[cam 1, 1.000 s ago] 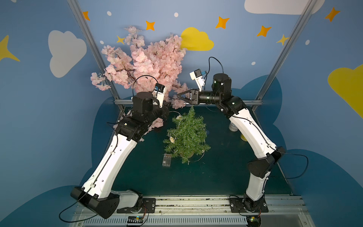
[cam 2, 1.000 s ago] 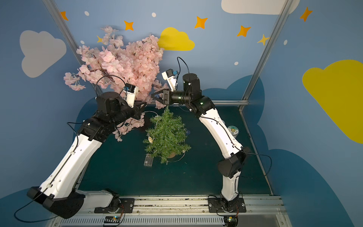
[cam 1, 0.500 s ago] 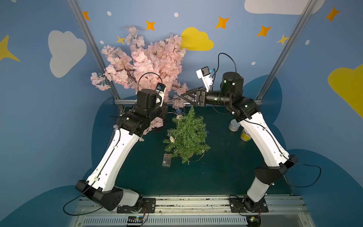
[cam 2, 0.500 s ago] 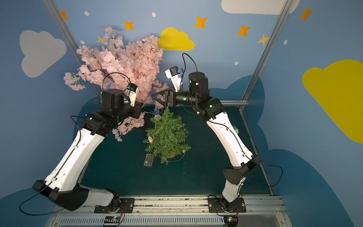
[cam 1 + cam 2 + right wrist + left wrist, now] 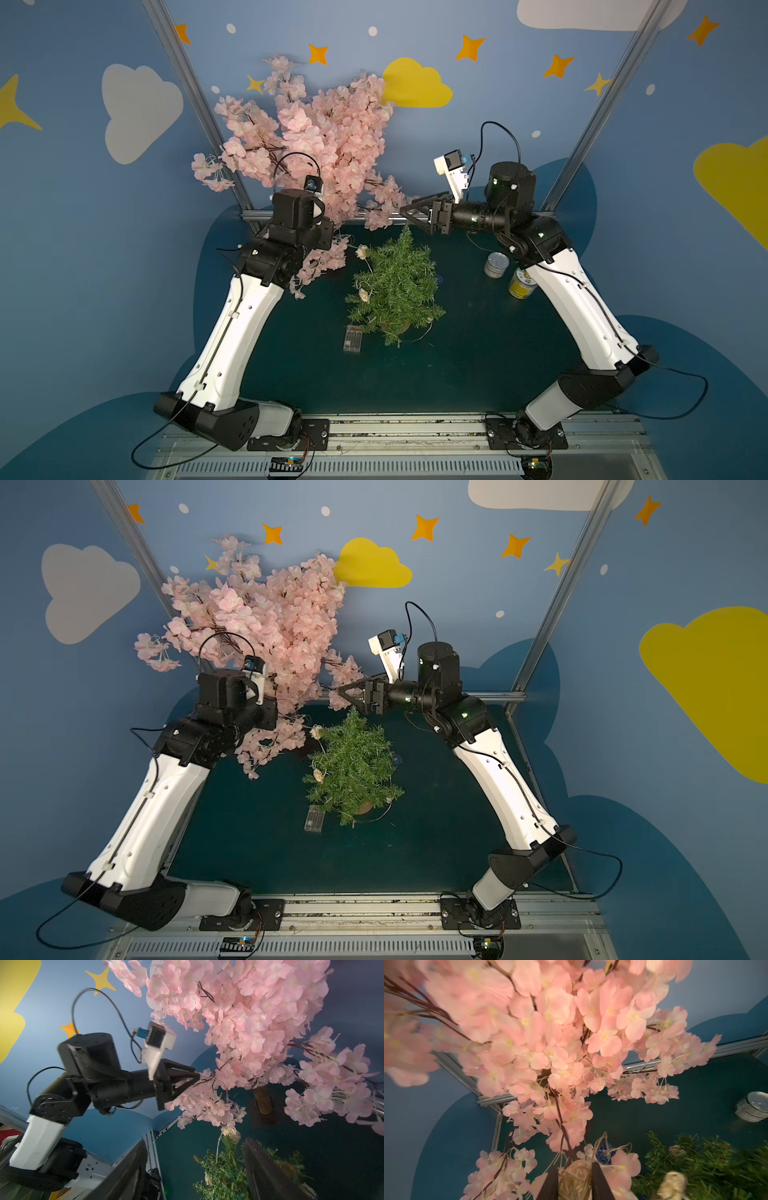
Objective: Remove string lights from the small christmas tree
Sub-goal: Remove the light string from the Christmas tree.
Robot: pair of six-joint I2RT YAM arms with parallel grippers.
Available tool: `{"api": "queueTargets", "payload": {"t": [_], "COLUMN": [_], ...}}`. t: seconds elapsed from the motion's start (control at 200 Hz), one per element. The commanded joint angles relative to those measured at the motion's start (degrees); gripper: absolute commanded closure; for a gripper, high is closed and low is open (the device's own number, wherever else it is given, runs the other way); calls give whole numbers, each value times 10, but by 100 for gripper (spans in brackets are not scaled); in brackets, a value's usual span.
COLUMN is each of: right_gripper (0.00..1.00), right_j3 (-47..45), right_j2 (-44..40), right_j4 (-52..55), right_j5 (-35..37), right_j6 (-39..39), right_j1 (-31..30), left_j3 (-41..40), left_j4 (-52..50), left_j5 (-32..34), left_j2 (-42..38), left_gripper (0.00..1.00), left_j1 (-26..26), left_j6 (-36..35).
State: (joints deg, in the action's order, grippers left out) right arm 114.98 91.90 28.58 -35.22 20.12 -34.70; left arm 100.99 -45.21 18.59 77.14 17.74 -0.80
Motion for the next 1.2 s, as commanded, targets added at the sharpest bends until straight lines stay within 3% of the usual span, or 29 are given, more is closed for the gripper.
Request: {"api": "queueTargets", "payload": {"t": [0.0, 0.185, 0.486, 0.781, 1.197], "right_gripper": [26, 27, 30, 30, 29], "right_j3": [-20, -40, -108, -182, -259], "right_j2": [-19, -40, -102, -150, -204], "right_j4": [-12, -4, 5, 2, 16], "right_j5": [-3, 0, -4, 0, 31], "right_j6": [-6, -14, -52, -65, -92], "right_j1": [-3, -5, -14, -34, -105], "left_j3": [22, 1, 36, 129, 172], "left_j4": [-60, -93, -178, -275, -258], "left_j5": [23, 32, -82, -215, -374], "left_j2": [-13, -44, -123, -163, -188], "left_gripper": [84, 86, 86, 85, 85], "left_j1": [-2, -3, 20, 30, 30], "left_j6": [10, 18, 66, 89, 156]}}
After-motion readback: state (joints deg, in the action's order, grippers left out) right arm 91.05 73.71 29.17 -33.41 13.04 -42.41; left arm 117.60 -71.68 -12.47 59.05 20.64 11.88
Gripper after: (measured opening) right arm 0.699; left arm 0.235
